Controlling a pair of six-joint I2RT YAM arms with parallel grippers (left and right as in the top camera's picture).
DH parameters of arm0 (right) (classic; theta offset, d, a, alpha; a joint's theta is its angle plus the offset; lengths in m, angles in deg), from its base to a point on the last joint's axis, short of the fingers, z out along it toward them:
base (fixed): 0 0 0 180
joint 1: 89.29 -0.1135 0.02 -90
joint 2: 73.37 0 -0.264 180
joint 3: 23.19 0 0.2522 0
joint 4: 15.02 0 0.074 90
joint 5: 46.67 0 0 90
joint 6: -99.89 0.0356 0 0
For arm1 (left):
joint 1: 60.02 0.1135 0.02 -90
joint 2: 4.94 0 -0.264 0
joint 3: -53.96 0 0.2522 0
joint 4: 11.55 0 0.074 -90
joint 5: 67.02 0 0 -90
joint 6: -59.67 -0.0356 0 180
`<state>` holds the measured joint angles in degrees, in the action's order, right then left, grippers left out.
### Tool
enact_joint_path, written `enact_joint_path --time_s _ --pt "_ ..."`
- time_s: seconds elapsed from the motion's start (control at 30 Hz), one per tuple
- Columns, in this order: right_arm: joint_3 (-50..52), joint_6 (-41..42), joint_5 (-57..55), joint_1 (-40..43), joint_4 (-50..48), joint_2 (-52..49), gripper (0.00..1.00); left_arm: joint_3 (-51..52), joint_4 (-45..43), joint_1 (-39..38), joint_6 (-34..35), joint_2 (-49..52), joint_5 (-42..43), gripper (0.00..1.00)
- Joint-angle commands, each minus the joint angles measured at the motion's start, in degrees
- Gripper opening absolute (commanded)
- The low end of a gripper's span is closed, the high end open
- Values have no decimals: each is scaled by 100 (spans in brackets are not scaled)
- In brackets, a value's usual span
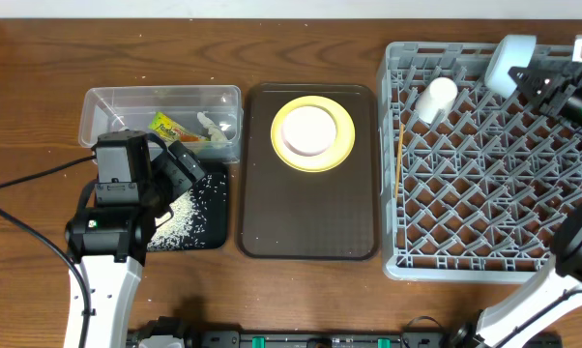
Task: Sort waste into correct bins and load items into the dishwasher rack
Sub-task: 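Carry the light blue bowl with the right gripper into the rack, then move the right gripper to the pink bowl and grip its rim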
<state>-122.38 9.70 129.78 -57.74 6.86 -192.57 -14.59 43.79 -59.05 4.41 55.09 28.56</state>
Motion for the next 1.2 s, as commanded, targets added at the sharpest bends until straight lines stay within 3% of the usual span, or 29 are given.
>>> enact_joint_path --time_s 0.0,0.23,0.43,0.6,0.67,0.77,0.97,1.17 --pt "-50 81 275 166 -20 -308 1 -79 0 24 7 20 -50 95" --pt "-48 151 273 616 70 -599 1 -79 0 24 7 20 -50 95" --pt "-50 599 273 1005 28 -597 9 -79 -2 24 7 20 -50 95" --pt "-48 1108 273 1318 28 -597 26 -79 0 24 7 20 -50 95" --pt "-48 1283 240 1427 26 -597 39 -79 -2 24 7 20 -50 95" --pt "-50 1493 116 1541 26 -597 46 -79 -2 24 7 20 -50 95" --pt "-50 1998 -448 1650 28 -529 50 -79 -2 24 7 20 -50 95" --pt "-50 2114 -1086 1508 212 61 46 -79 -2 24 7 20 -50 95"
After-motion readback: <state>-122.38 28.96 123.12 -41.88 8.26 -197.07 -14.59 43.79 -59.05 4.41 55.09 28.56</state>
